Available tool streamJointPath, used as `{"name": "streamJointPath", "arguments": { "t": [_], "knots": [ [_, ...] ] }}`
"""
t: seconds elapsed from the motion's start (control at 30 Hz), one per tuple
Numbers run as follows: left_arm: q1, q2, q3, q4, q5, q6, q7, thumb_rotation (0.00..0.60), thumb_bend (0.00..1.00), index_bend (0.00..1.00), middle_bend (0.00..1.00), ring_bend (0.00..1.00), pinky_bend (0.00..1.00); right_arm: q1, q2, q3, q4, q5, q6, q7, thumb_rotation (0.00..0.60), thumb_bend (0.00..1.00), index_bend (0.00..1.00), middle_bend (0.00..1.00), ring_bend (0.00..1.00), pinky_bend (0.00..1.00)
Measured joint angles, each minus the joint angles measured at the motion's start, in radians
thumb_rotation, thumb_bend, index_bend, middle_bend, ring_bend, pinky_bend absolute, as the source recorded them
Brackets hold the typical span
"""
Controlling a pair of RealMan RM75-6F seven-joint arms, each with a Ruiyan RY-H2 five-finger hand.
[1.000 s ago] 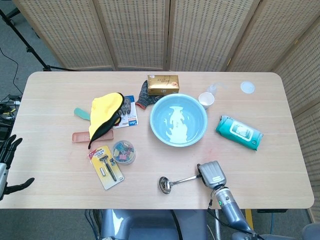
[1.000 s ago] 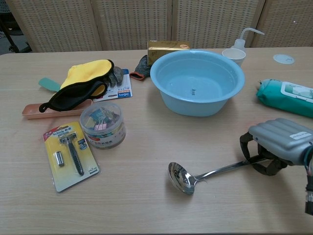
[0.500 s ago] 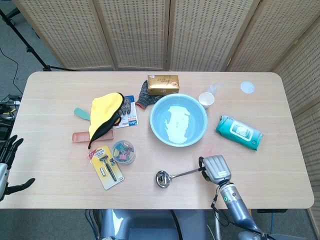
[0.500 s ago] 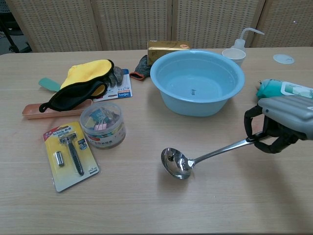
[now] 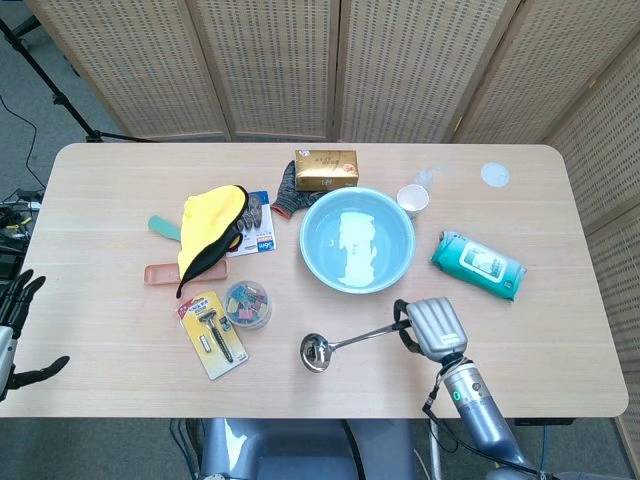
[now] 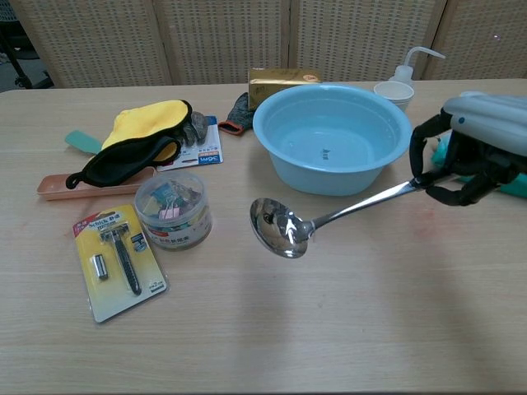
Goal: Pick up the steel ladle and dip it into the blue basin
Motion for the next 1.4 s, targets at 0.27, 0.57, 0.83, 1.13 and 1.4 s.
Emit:
{"name": "streamJointPath", "arguments": {
  "t": [0.27, 0.57, 0.83, 1.13, 1.4],
  "knots": [
    [-0.002, 0.006, -0.003, 0.003, -0.01, -0.005, -0.019, 0.6, 0.0, 0.0, 0.0, 0.0, 0.0, 0.084, 0.0, 0.124, -0.052, 0.141, 0.068, -0.159, 0.6, 1.0, 0.84, 0.99, 0.93, 1.0],
    [-0.007, 0.009, -0.016, 0.009, -0.041, -0.013, -0.035, 0.6, 0.0, 0.0, 0.0, 0.0, 0.0, 0.252, -0.066, 0.287, 0.085, 0.386, 0.139, -0.325, 0.6, 1.0, 0.84, 0.99, 0.93, 1.0],
    [-0.02, 0.003, -0.033, 0.014, -0.079, -0.032, -0.024, 0.6, 0.0, 0.0, 0.0, 0.0, 0.0, 0.343, -0.168, 0.308, 0.38, 0.398, 0.171, -0.342, 0.6, 1.0, 0.84, 0.99, 0.93, 1.0],
    [-0.033, -0.015, -0.037, 0.01, -0.1, -0.054, 0.018, 0.6, 0.0, 0.0, 0.0, 0.0, 0.0, 0.408, -0.325, 0.273, 0.75, 0.357, 0.157, -0.29, 0.6, 1.0, 0.84, 0.99, 0.93, 1.0],
    [-0.044, -0.021, -0.044, 0.01, -0.135, -0.079, 0.028, 0.6, 0.0, 0.0, 0.0, 0.0, 0.0, 0.435, -0.435, 0.22, 0.97, 0.278, 0.129, -0.226, 0.6, 1.0, 0.85, 1.0, 0.93, 1.0]
  ]
}}
